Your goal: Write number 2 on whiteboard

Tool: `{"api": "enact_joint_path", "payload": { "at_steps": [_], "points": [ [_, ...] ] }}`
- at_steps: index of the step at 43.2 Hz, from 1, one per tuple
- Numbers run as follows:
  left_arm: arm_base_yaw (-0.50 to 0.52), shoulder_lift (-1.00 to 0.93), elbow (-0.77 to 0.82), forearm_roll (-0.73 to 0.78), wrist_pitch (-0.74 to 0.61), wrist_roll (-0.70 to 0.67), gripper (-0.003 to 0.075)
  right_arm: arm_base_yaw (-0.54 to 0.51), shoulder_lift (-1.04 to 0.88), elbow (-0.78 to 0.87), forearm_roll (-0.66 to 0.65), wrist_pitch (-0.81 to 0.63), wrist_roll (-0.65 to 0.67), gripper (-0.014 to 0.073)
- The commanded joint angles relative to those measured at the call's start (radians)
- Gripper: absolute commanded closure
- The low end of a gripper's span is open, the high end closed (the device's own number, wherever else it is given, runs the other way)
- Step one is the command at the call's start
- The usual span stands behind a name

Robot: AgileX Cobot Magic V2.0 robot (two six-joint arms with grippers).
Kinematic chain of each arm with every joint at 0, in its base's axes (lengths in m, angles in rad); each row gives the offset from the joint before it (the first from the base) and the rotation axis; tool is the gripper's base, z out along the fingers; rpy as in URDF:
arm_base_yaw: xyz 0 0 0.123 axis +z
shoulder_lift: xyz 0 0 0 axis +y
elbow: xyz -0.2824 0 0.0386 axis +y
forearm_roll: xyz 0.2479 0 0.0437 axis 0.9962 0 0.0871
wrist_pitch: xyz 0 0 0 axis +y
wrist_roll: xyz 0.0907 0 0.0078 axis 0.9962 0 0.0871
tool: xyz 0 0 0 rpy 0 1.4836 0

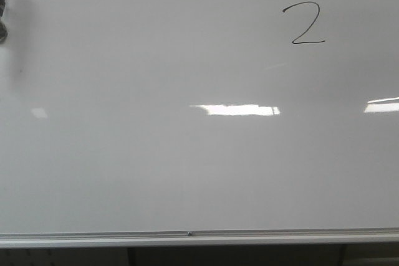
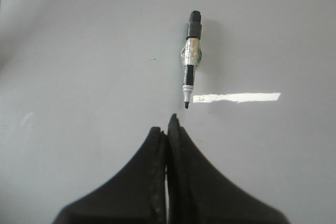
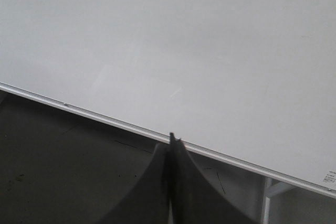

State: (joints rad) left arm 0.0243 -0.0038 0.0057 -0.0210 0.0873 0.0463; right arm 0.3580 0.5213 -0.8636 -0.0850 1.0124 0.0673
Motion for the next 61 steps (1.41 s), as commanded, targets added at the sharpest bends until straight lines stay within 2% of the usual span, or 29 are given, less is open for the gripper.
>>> {"api": "enact_joint_path", "payload": {
  "at_steps": [1, 8, 13, 20, 29, 36, 48, 61],
  "points": [
    [-0.009, -0.026, 0.033, -0.001, -0.087, 0.0, 0.0741, -0.004, 0.007, -0.025, -0.02, -0.068, 0.0, 0.0659],
    [-0.009, -0.026, 0.033, -0.001, -0.087, 0.0, 0.0741, -0.004, 0.0, -0.014, -0.02, -0.075, 0.0, 0.0659],
    [-0.009, -0.026, 0.033, -0.001, -0.087, 0.0, 0.0741, -0.062, -0.053, 0.04, -0.033, -0.13, 0.0, 0.0659],
    [-0.007, -0.026, 0.033, -0.001, -0.087, 0.0, 0.0741, -0.17, -0.172, 0.2, -0.04, -0.406, 0.0, 0.0659],
    [-0.007, -0.026, 0.033, -0.001, -0.087, 0.0, 0.0741, -0.297, -0.344, 0.49, -0.023, -0.77, 0.0, 0.0659],
    [-0.007, -0.026, 0.033, -0.001, -0.087, 0.0, 0.0741, -0.347, -0.467, 0.685, -0.016, -0.932, 0.0, 0.0659],
    [-0.007, -0.026, 0.033, -0.001, -0.087, 0.0, 0.0741, -0.381, -0.548, 0.888, -0.013, -1.178, 0.0, 0.0659],
    [-0.007, -0.026, 0.033, -0.001, -0.087, 0.0, 0.0741, -0.381, -0.548, 0.884, -0.013, -1.158, 0.0, 0.0659]
  ]
}}
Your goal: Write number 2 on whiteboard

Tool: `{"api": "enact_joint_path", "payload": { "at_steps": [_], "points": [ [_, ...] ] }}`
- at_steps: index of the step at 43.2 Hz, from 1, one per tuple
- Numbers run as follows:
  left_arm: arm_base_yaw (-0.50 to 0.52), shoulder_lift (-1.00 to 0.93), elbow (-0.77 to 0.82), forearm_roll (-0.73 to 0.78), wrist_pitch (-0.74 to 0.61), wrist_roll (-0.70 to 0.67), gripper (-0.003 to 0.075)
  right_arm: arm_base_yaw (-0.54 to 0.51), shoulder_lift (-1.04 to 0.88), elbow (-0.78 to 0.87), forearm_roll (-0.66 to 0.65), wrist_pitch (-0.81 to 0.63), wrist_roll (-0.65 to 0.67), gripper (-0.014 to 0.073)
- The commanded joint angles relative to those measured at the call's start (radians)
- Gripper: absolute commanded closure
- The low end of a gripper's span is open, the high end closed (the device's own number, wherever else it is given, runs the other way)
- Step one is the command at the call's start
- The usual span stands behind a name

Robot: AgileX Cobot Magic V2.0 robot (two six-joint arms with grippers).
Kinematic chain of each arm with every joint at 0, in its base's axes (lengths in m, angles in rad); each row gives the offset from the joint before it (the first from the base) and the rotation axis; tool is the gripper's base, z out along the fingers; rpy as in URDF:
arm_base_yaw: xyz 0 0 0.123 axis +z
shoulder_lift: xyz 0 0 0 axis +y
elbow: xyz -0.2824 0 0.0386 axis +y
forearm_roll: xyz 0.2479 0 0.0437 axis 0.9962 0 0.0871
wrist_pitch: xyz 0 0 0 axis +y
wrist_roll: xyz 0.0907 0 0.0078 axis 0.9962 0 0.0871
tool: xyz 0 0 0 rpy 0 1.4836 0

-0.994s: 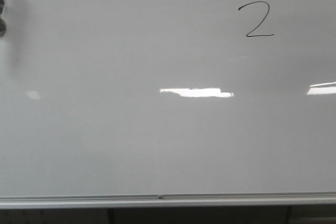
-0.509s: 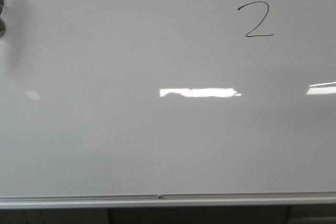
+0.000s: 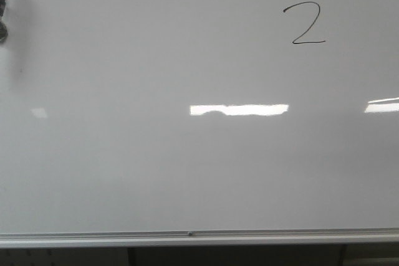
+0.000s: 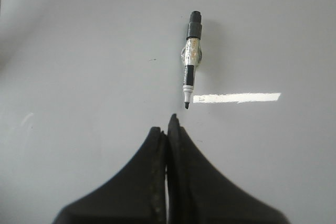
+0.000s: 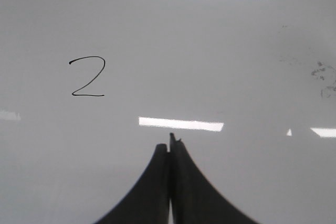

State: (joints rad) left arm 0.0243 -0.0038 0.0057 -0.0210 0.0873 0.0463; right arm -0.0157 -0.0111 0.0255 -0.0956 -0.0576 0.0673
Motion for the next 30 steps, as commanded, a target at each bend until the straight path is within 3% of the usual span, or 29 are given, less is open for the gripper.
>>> {"api": "enact_joint_path", "payload": {
  "at_steps": [1, 13, 30],
  "points": [
    [-0.007, -0.026, 0.033, -0.001, -0.087, 0.0, 0.0741, -0.008, -0.018, -0.005, -0.002, -0.088, 0.0, 0.0659],
    [-0.007, -0.026, 0.033, -0.001, -0.087, 0.0, 0.0741, -0.008, -0.018, -0.003, 0.109, -0.031, -0.067, 0.0659],
    [-0.007, -0.026, 0.033, -0.001, -0.087, 0.0, 0.0741, -0.002, -0.019, -0.003, 0.112, -0.028, -0.083, 0.0659]
  ]
}}
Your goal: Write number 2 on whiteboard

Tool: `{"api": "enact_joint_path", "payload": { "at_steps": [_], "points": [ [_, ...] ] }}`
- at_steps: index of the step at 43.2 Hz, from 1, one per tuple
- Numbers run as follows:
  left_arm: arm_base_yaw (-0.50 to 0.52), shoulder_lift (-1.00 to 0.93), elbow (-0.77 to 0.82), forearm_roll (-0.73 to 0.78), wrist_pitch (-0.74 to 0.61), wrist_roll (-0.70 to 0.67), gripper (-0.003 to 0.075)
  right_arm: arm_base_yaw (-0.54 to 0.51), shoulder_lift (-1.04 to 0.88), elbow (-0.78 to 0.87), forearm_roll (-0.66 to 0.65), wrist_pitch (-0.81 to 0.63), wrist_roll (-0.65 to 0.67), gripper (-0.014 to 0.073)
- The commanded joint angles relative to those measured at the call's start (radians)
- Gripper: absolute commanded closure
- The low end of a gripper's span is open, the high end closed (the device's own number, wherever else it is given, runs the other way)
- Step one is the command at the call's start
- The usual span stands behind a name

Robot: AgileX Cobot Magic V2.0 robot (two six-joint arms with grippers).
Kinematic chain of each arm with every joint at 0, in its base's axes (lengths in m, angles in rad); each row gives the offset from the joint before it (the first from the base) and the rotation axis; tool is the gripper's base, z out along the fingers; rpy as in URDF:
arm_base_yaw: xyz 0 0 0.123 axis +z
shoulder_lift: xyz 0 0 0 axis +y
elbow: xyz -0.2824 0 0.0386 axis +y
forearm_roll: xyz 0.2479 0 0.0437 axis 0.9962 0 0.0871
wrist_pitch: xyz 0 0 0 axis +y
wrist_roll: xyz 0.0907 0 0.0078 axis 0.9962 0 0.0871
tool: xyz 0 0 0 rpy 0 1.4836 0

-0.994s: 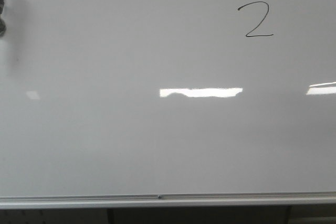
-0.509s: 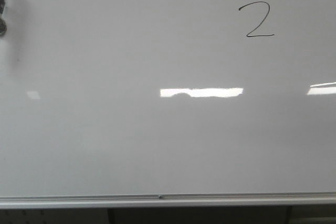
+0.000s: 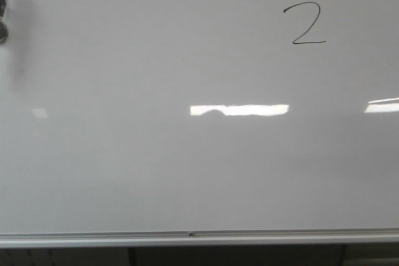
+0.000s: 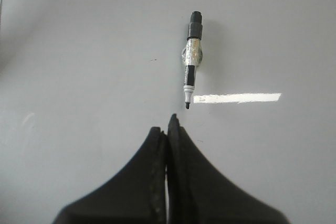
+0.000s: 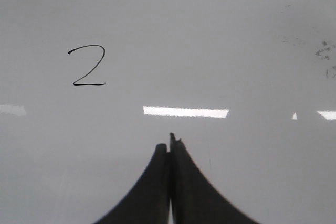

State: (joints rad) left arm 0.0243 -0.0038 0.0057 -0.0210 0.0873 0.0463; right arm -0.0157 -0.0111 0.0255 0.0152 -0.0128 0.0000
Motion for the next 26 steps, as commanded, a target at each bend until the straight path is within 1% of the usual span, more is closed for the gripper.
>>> {"api": "enact_joint_path", "payload": {
  "at_steps": [1, 8, 26],
  "points": [
    [-0.007, -0.026, 0.033, -0.001, -0.087, 0.0, 0.0741, 0.003, -0.019, -0.003, -0.005, -0.073, -0.016, 0.0659],
    [-0.007, -0.026, 0.033, -0.001, -0.087, 0.0, 0.0741, 0.042, -0.019, -0.003, -0.015, -0.073, -0.016, 0.0659],
    [-0.007, -0.026, 0.033, -0.001, -0.087, 0.0, 0.0741, 0.037, -0.019, -0.003, -0.015, -0.073, -0.016, 0.0659]
  ]
}}
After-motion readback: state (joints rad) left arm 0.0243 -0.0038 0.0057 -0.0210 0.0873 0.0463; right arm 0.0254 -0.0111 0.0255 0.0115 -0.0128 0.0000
